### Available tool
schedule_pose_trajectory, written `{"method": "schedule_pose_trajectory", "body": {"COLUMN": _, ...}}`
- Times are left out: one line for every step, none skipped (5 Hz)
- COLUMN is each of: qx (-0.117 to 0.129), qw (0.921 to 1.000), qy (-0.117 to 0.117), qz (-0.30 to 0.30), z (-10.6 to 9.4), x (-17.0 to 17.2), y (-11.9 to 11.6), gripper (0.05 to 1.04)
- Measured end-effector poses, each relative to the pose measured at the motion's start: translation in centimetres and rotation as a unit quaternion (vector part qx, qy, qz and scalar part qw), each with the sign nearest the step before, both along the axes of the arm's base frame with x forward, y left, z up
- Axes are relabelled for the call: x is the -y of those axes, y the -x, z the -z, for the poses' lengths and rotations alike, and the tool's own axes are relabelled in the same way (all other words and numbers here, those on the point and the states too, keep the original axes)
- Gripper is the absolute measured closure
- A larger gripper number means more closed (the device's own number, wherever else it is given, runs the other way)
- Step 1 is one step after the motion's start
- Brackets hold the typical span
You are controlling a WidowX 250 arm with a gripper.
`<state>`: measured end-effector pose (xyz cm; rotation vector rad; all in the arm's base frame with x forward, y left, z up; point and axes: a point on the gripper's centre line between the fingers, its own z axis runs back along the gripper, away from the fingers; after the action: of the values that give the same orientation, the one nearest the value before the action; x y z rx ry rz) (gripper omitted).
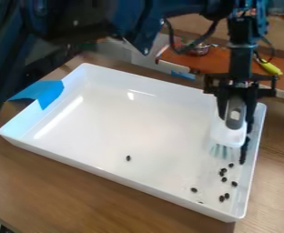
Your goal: Sweep into pile
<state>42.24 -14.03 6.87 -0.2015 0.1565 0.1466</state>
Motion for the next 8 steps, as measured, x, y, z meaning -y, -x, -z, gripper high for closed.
{"method": "schedule_pose_trajectory", "body": {"qx": 0.000, "qw": 0.9999, "qy": 0.008, "qz": 0.007, "z": -0.2, "x": -0.1, "y": 0.8, "gripper": 0.599}}
{"method": "schedule_pose_trajectory", "body": {"qx": -0.008, "qw": 0.9999, "qy": 0.014, "qz": -0.002, "z": -0.8, "x": -2.6, "y": 1.5, "gripper": 0.599}}
{"method": "schedule_pose_trajectory", "body": {"qx": 0.012, "qw": 0.9994, "qy": 0.029, "qz": -0.014, "z": -3.5, "x": -7.0, "y": 2.1, "gripper": 0.599}}
{"method": "schedule_pose_trajectory", "body": {"qx": 0.037, "qw": 0.9989, "qy": 0.026, "qz": -0.011, "z": -5.6, "x": -10.7, "y": 3.4, "gripper": 0.599}}
{"method": "schedule_pose_trajectory", "body": {"qx": 0.036, "qw": 0.9993, "qy": -0.007, "qz": 0.007, "z": -4.9, "x": -13.5, "y": 4.2, "gripper": 0.599}}
{"method": "schedule_pose_trajectory", "body": {"qx": 0.023, "qw": 0.9978, "qy": -0.062, "qz": 0.010, "z": -3.5, "x": -17.2, "y": 5.1, "gripper": 0.599}}
{"method": "schedule_pose_trajectory", "body": {"qx": 0.002, "qw": 0.9931, "qy": -0.102, "qz": 0.059, "z": -0.6, "x": -18.4, "y": 7.4, "gripper": 0.599}}
{"method": "schedule_pose_trajectory", "body": {"qx": 0.015, "qw": 0.9866, "qy": -0.129, "qz": 0.099, "z": -0.6, "x": -18.6, "y": 8.6, "gripper": 0.599}}
